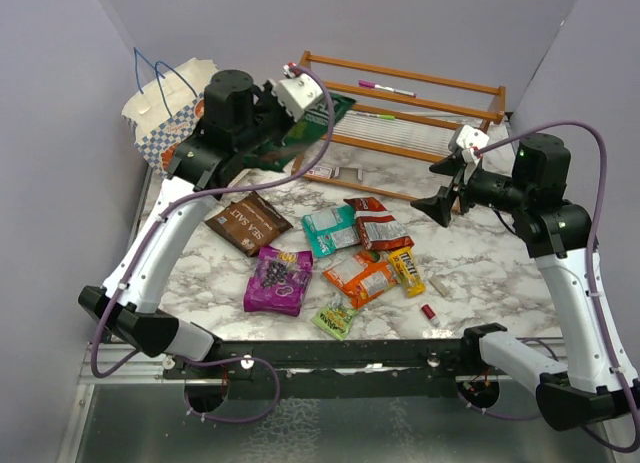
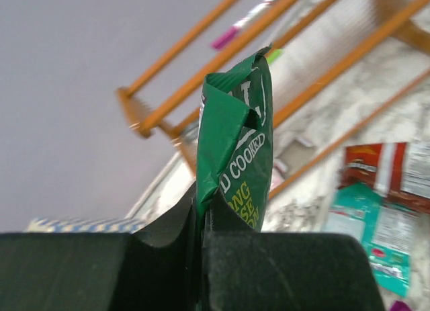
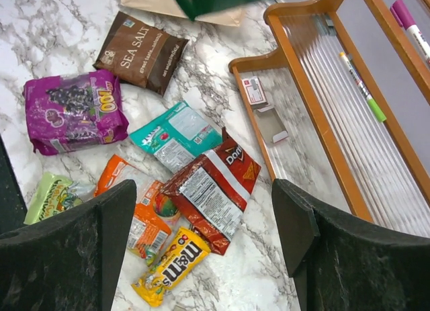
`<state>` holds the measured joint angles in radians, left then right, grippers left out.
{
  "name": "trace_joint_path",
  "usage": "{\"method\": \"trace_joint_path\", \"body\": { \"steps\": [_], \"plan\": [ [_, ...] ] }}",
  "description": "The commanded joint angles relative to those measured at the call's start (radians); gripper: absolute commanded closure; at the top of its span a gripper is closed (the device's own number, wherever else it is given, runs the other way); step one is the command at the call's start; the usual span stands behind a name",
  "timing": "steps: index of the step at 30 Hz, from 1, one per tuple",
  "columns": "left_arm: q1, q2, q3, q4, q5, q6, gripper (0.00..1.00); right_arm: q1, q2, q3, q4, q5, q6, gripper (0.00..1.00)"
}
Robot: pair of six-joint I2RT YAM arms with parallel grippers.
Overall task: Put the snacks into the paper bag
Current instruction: Place the snack in the paper bag.
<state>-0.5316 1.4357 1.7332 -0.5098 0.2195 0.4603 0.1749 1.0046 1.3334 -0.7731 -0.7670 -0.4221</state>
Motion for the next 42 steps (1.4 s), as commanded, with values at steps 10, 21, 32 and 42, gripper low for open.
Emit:
{"method": "trace_joint_path", "body": {
  "steps": [10,21,32,42],
  "plan": [
    [0.254,0.023,0.299,0.168,-0.179,0.039,1.00,-0.005,-0.042,-0.056,0.078,0.032,0.032,0.18],
    [0.421,0.203,0.630,0.191,-0.181,0.019,1.00,-0.005,-0.050,-0.086,0.096,0.010,0.038,0.18],
    [0.703,0.332,0.768,0.364,-0.043,-0.288,1.00,-0.005,-0.042,-0.121,0.121,-0.015,0.045,0.18],
    [0.966,0.413,0.833,0.490,0.111,-0.617,1.00,-0.005,-0.031,-0.150,0.140,-0.031,0.049,0.18]
  ]
}}
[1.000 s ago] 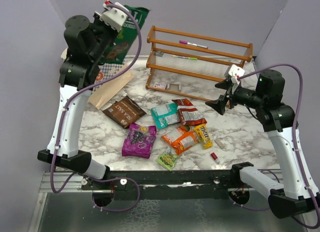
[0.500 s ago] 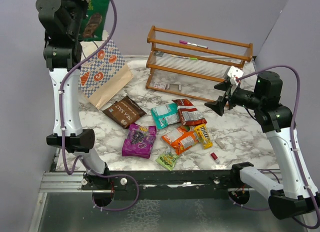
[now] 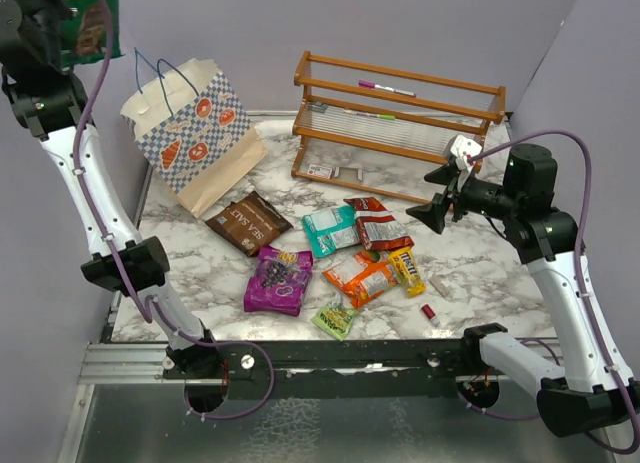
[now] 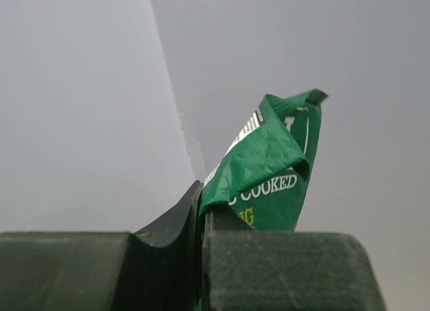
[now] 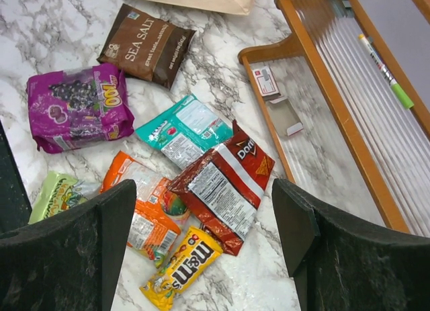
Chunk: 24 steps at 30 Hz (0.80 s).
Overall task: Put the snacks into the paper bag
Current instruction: Place the snack in the paper bag.
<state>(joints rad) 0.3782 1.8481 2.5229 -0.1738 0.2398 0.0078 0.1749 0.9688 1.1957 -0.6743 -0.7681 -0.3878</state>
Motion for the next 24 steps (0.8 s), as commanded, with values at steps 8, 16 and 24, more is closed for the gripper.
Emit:
{"method": "trace_joint_path", "body": {
  "steps": [8,16,24],
  "plan": [
    [0.082,0.019,-0.040,0.159,0.199,-0.204,1.00,-0.005,0.018,-0.016,0.047,-0.031,0.015,0.18],
    [0.082,0.015,-0.122,0.159,0.281,-0.218,1.00,-0.005,0.016,-0.037,0.059,-0.027,0.015,0.18],
    [0.081,0.023,-0.199,0.201,0.336,-0.258,1.00,-0.005,0.012,-0.048,0.064,-0.028,0.015,0.18]
  ]
}}
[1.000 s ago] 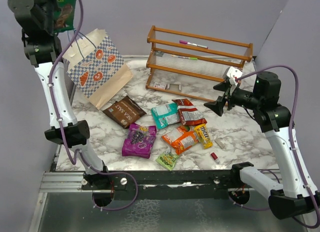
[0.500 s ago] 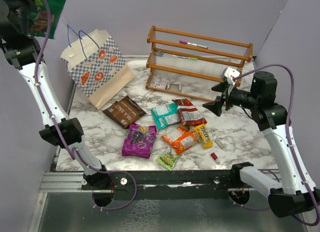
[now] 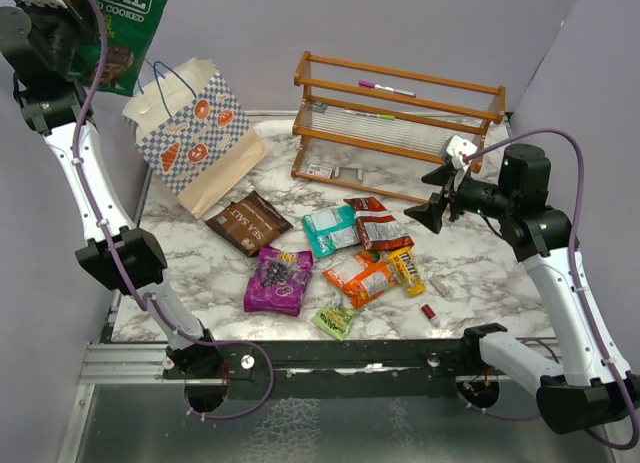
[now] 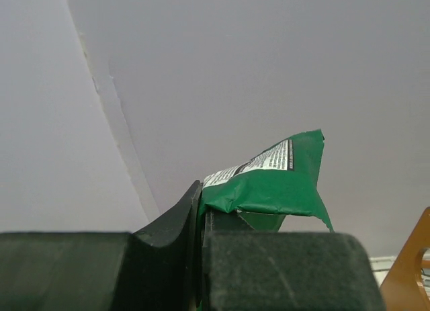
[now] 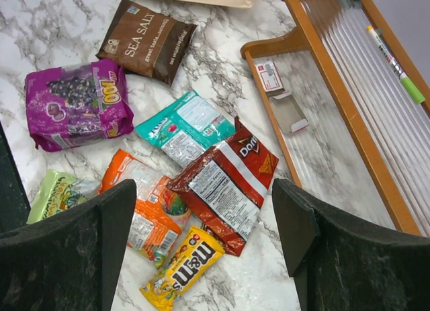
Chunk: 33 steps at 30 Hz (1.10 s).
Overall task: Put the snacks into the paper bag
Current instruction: Place the snack in the paper bag.
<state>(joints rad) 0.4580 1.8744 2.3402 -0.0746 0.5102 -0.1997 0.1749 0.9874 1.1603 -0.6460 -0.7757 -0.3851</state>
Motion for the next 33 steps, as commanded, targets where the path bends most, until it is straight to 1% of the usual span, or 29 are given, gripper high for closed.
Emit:
{"method": "trace_joint_path", "body": {
  "steps": [1,6,15,18,26,29,33],
  "plan": [
    [0.001,0.001,-0.023,0.104,0.078,-0.062,1.00,-0.005,-0.007,-0.014,0.035,-0.019,0.012,0.18],
    [-0.017,0.005,-0.081,0.109,0.114,-0.084,1.00,-0.005,-0.002,-0.019,0.036,-0.013,0.012,0.18],
    [-0.069,-0.031,-0.251,0.165,0.150,-0.166,1.00,-0.005,-0.005,-0.026,0.037,-0.006,0.012,0.18],
    [-0.086,-0.059,-0.329,0.189,0.156,-0.197,1.00,-0.005,-0.012,-0.035,0.040,-0.003,0.012,0.18],
    [-0.114,-0.117,-0.521,0.280,0.191,-0.362,1.00,-0.006,-0.027,-0.046,0.042,0.001,0.012,0.17],
    [-0.125,-0.165,-0.627,0.317,0.194,-0.402,1.00,-0.006,-0.032,-0.054,0.045,0.002,0.011,0.17],
    [-0.138,-0.255,-0.747,0.336,0.195,-0.417,1.00,-0.006,-0.033,-0.053,0.043,0.001,0.012,0.17]
  ]
}}
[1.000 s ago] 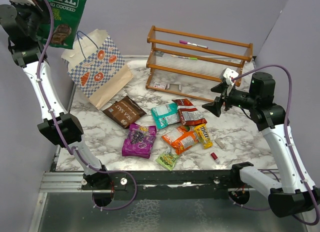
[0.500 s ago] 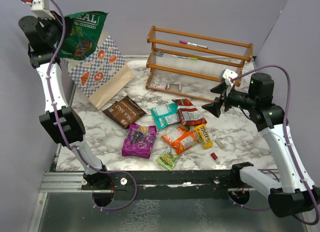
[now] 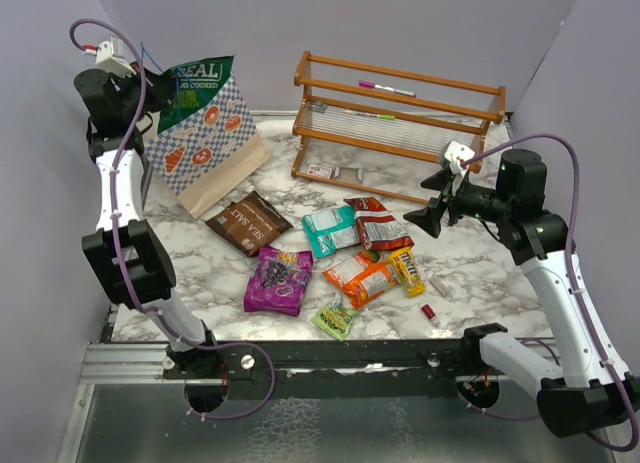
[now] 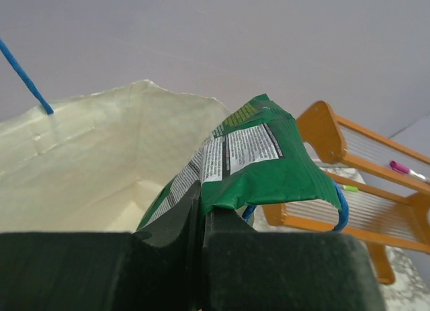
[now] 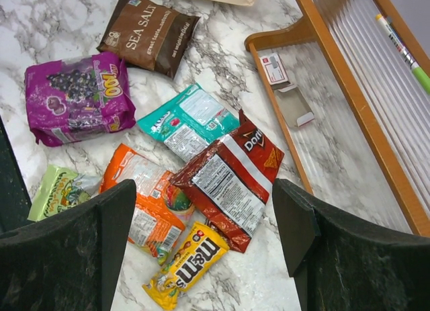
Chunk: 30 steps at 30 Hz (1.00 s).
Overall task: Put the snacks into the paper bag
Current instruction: Place the snack in the paper bag.
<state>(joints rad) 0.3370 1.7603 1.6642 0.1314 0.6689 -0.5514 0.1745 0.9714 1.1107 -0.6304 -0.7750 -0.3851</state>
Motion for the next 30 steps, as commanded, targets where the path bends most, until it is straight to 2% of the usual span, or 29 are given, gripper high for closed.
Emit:
{"method": "trace_joint_path", "body": {
  "steps": [1,14,21,30],
  "plan": [
    [-0.020,-0.159,-0.096,0.129,0.037,-0.066,1.00,-0.006,-0.015,-0.002,0.028,-0.002,0.012,0.17],
    [-0.053,-0.308,-0.339,0.184,0.053,-0.063,1.00,-0.006,-0.031,-0.006,0.021,0.003,0.010,0.17],
    [-0.053,-0.347,-0.405,0.185,0.079,-0.039,1.00,-0.007,-0.036,-0.017,0.024,0.008,0.008,0.17],
    [-0.053,-0.379,-0.403,0.046,0.073,0.103,1.00,-0.007,-0.028,-0.011,0.021,-0.003,0.009,0.17]
  ]
}}
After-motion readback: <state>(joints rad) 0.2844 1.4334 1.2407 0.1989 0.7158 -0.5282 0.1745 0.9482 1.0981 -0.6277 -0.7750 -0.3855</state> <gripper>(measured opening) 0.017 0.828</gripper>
